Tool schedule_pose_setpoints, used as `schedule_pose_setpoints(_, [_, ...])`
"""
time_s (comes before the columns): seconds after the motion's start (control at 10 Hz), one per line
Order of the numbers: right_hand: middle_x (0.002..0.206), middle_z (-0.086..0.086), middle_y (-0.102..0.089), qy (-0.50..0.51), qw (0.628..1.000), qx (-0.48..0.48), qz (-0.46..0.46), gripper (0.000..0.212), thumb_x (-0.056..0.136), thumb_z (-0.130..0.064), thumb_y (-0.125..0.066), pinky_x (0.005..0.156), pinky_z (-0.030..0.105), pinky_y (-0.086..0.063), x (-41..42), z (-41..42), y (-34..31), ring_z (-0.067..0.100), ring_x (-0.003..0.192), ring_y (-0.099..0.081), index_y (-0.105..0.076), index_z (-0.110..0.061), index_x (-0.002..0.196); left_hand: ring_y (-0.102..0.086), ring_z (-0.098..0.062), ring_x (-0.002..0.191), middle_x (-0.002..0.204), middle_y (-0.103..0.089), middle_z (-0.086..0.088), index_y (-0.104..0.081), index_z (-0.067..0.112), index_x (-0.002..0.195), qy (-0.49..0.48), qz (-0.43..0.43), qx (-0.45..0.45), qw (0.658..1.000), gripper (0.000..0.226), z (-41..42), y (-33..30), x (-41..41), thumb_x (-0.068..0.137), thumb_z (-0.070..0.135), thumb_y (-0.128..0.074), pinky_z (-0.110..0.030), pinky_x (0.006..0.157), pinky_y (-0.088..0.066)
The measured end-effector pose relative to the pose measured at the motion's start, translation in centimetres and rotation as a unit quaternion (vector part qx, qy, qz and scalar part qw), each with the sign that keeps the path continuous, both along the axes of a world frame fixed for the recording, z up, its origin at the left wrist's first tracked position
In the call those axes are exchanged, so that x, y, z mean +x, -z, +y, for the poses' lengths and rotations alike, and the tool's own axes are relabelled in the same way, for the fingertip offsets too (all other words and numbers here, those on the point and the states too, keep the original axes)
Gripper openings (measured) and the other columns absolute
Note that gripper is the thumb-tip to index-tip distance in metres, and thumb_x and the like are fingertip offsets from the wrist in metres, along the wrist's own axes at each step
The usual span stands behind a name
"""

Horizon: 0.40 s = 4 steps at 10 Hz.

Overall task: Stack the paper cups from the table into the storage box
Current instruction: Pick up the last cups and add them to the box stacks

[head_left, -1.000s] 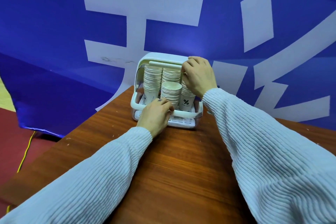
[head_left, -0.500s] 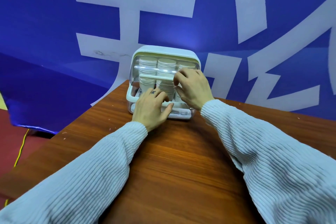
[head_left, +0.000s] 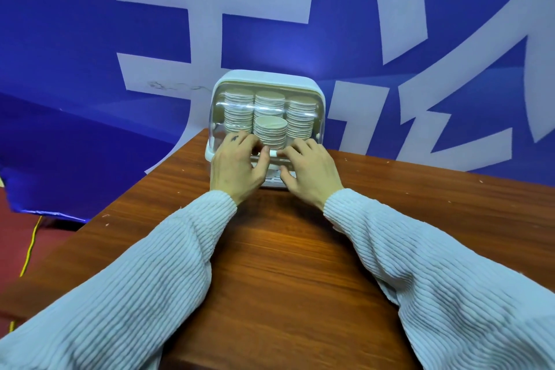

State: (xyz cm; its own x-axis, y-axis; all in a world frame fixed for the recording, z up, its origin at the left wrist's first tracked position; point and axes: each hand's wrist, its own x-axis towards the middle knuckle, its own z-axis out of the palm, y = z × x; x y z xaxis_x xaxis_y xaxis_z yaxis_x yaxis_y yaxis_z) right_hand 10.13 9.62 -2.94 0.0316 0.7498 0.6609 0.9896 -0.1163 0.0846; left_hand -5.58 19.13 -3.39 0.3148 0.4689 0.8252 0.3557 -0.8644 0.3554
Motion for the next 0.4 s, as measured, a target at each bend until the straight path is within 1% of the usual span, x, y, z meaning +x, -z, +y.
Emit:
schedule_pose_setpoints(0.1, [0.111, 0.003, -0.064, 0.004, 0.998, -0.037, 0.043, 0.031, 0.09, -0.032, -0.061, 0.089, 0.045, -0.051, -0.6, -0.2, -1.2, 0.025, 0.103, -0.058, -0.069, -0.018, 0.117, -0.049, -0.015, 0.082, 0.082, -0.061, 0.002, -0.06, 0.017, 0.081, 0.021, 0.001, -0.007, 1.0, 0.022, -0.4, -0.2, 0.4, 0.094, 0.034, -0.054, -0.033, 0.073, -0.043])
schedule_pose_setpoints(0.2, [0.116, 0.0, -0.064, -0.002, 0.996, -0.025, 0.083, 0.033, 0.091, -0.03, -0.061, 0.093, 0.042, -0.05, -1.1, -1.1, -2.3, 0.023, 0.107, -0.058, -0.067, -0.023, 0.122, -0.054, -0.019, 0.083, 0.083, -0.062, 0.002, -0.061, 0.015, 0.08, 0.04, -0.013, -0.027, 0.999, 0.025, -0.8, -1.0, 0.7, 0.093, 0.036, -0.053, -0.038, 0.073, -0.046])
schedule_pose_setpoints(0.3, [0.114, -0.002, -0.063, 0.005, 0.991, 0.019, 0.13, 0.028, 0.091, -0.028, -0.06, 0.091, 0.041, -0.051, -1.3, -2.1, -3.0, 0.021, 0.105, -0.058, -0.068, -0.024, 0.118, -0.055, -0.02, 0.082, 0.082, -0.062, 0.001, -0.062, 0.015, 0.08, 0.066, -0.032, -0.039, 0.997, 0.025, -1.1, -1.6, 1.1, 0.092, 0.035, -0.054, -0.036, 0.072, -0.043])
schedule_pose_setpoints(0.4, [0.111, -0.003, -0.063, 0.019, 0.988, 0.034, 0.147, 0.025, 0.093, -0.027, -0.059, 0.09, 0.042, -0.052, -1.2, -3.0, -3.6, 0.02, 0.103, -0.058, -0.069, -0.024, 0.115, -0.052, -0.019, 0.079, 0.08, -0.059, 0.002, -0.058, 0.018, 0.078, 0.094, -0.063, -0.044, 0.993, 0.02, -1.7, -2.6, 1.7, 0.092, 0.031, -0.057, -0.032, 0.071, -0.038])
